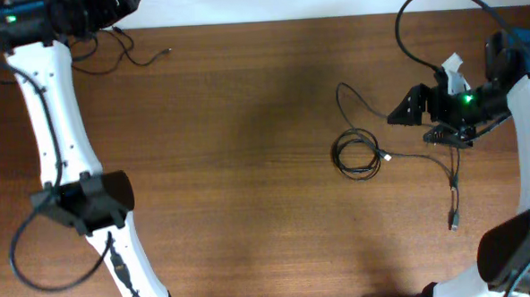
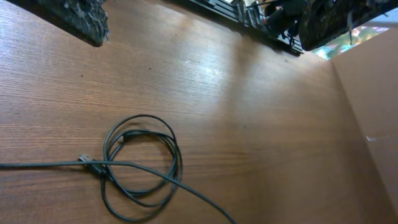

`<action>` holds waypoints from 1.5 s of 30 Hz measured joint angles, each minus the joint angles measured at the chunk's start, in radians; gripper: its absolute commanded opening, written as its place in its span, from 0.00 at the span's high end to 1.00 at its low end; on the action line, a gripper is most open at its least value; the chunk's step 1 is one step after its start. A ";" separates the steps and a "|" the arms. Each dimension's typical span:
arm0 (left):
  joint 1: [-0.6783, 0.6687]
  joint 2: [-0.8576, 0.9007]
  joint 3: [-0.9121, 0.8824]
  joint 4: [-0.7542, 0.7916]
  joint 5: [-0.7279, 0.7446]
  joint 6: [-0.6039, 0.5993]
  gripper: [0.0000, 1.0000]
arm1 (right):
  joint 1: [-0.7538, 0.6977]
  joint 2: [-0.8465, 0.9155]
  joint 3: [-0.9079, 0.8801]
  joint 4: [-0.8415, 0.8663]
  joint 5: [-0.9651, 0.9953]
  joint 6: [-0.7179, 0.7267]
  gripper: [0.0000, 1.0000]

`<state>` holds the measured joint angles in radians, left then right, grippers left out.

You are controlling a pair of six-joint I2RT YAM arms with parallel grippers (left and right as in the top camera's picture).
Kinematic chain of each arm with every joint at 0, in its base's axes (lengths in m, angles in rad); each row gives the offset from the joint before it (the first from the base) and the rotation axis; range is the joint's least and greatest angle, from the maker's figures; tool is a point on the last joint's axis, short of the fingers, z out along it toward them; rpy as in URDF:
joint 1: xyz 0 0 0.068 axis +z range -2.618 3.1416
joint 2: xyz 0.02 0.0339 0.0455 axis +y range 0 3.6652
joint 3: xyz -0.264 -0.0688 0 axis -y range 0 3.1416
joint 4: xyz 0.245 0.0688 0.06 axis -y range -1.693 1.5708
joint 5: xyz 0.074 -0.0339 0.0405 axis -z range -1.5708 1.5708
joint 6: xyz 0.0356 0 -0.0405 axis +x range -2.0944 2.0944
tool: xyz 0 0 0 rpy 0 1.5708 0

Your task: Untangle cables

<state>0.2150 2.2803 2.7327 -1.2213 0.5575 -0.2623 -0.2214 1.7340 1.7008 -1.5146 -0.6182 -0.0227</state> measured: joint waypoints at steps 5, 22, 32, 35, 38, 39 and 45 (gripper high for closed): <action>-0.016 -0.032 0.002 -0.191 0.177 0.072 0.01 | 0.000 -0.189 -0.003 -0.002 -0.006 0.000 0.02; -0.511 0.033 -0.001 -0.272 -0.015 0.200 0.03 | 0.000 -0.371 -0.003 -0.002 0.005 0.000 0.02; -0.739 0.263 -0.001 -0.058 -0.148 0.018 0.16 | 0.000 -0.370 -0.003 0.005 0.030 0.001 0.02; -0.771 0.332 -0.001 -0.004 -0.172 -0.018 0.43 | 0.000 -0.369 -0.003 0.002 0.031 0.000 0.02; -0.789 0.386 -0.001 0.033 -0.182 -0.039 0.54 | 0.000 -0.369 -0.003 0.003 0.031 0.000 0.02; -0.793 0.399 -0.001 0.037 -0.185 -0.041 0.57 | 0.000 -0.369 -0.003 0.003 0.031 0.001 0.02; -0.805 0.421 -0.003 0.092 -0.193 -0.046 0.55 | 0.000 -0.365 -0.003 0.002 0.035 0.000 0.02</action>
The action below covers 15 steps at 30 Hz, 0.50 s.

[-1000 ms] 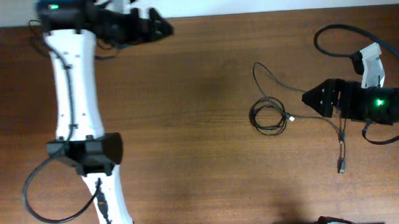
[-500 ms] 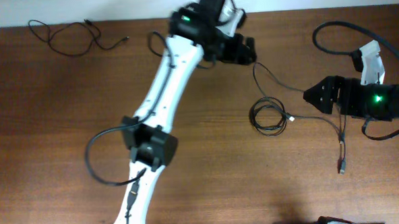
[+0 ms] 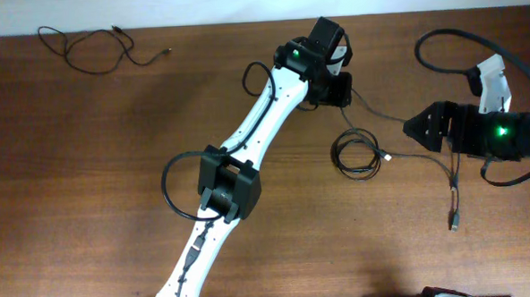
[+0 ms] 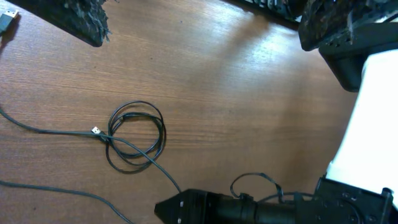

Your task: Untangle cables

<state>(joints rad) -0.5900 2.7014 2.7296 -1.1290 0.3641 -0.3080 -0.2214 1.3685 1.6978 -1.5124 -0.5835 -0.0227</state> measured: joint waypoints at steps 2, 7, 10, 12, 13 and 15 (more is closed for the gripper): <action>0.000 0.000 0.000 0.024 -0.018 -0.001 0.53 | 0.000 0.008 0.000 -0.001 0.003 0.001 0.02; 0.000 0.000 0.000 0.034 -0.117 -0.001 0.71 | 0.000 0.027 0.000 -0.002 0.004 0.000 0.01; 0.000 0.000 0.000 0.034 -0.137 -0.003 0.84 | 0.000 0.028 0.000 -0.006 0.006 0.000 0.02; 0.000 0.000 0.000 0.034 -0.136 -0.004 1.00 | 0.000 0.028 0.000 -0.006 0.007 0.000 0.01; 0.000 0.000 0.000 0.034 -0.134 -0.001 1.00 | 0.000 0.028 0.000 -0.007 0.007 0.000 0.02; 0.000 0.000 0.000 0.034 -0.129 -0.003 1.00 | 0.000 0.028 0.000 -0.010 0.009 0.000 0.02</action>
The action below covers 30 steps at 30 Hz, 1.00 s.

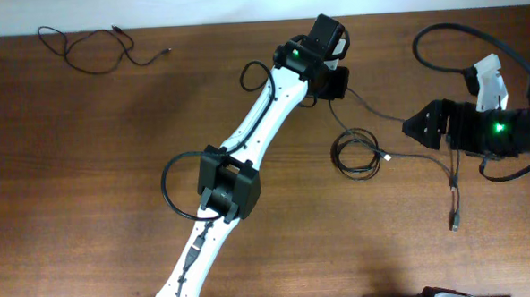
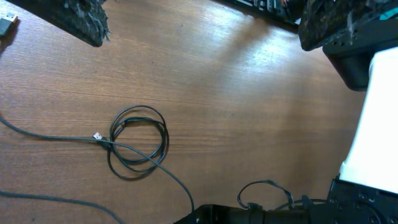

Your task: Untangle cables

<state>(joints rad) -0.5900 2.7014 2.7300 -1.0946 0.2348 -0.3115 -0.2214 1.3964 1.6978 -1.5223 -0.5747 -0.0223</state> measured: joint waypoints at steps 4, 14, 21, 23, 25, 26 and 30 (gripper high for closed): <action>0.000 0.000 0.012 -0.016 0.022 0.003 1.00 | 0.000 0.000 0.000 -0.008 0.002 0.000 0.02; -0.008 -0.112 0.203 -0.043 0.306 0.023 1.00 | 0.000 0.000 0.000 -0.010 0.028 0.000 0.01; -0.019 -0.308 0.232 -0.045 0.354 0.032 1.00 | 0.000 0.000 0.000 -0.010 0.029 0.000 0.02; -0.019 -0.351 0.233 -0.045 0.357 0.039 1.00 | 0.000 0.000 0.000 -0.010 0.029 0.000 0.02; -0.019 -0.398 0.232 -0.045 0.358 0.043 1.00 | 0.000 0.000 0.000 -0.010 0.029 0.001 0.01; -0.019 -0.417 0.232 -0.045 0.359 0.043 1.00 | 0.000 0.000 0.000 -0.010 0.029 0.000 0.02; -0.019 -0.514 0.232 -0.045 0.361 0.051 1.00 | 0.000 0.000 0.000 -0.010 0.029 0.000 0.02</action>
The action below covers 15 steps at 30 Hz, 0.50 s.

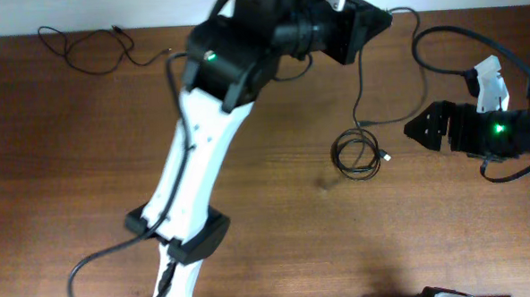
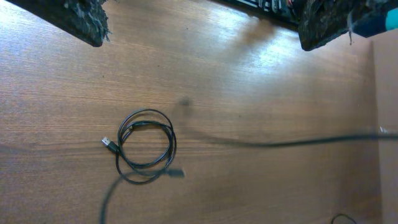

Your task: Untangle cables

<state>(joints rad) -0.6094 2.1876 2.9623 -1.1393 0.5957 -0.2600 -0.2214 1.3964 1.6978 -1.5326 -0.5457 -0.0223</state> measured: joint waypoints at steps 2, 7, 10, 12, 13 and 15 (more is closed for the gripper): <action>0.000 -0.049 0.000 0.001 0.000 0.023 1.00 | 0.000 0.000 0.000 0.000 0.001 0.000 0.02; 0.001 -0.172 0.003 -0.031 -0.048 0.108 1.00 | 0.000 0.000 0.000 0.000 0.003 0.000 0.02; 0.008 -0.222 0.013 -0.093 -0.192 0.153 1.00 | 0.000 0.000 0.000 0.000 0.003 0.000 0.02; 0.019 -0.232 0.014 -0.129 -0.272 0.169 1.00 | 0.000 0.000 0.000 0.000 0.003 0.000 0.02; 0.029 -0.232 0.014 -0.147 -0.317 0.174 1.00 | 0.000 0.000 0.000 0.000 0.003 -0.001 0.01; 0.052 -0.227 0.011 -0.194 -0.414 0.184 1.00 | 0.000 0.000 0.000 0.000 0.003 0.000 0.02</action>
<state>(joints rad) -0.5575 1.9602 2.9738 -1.3331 0.1818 -0.0757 -0.2214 1.3964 1.6978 -1.5322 -0.5426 -0.0227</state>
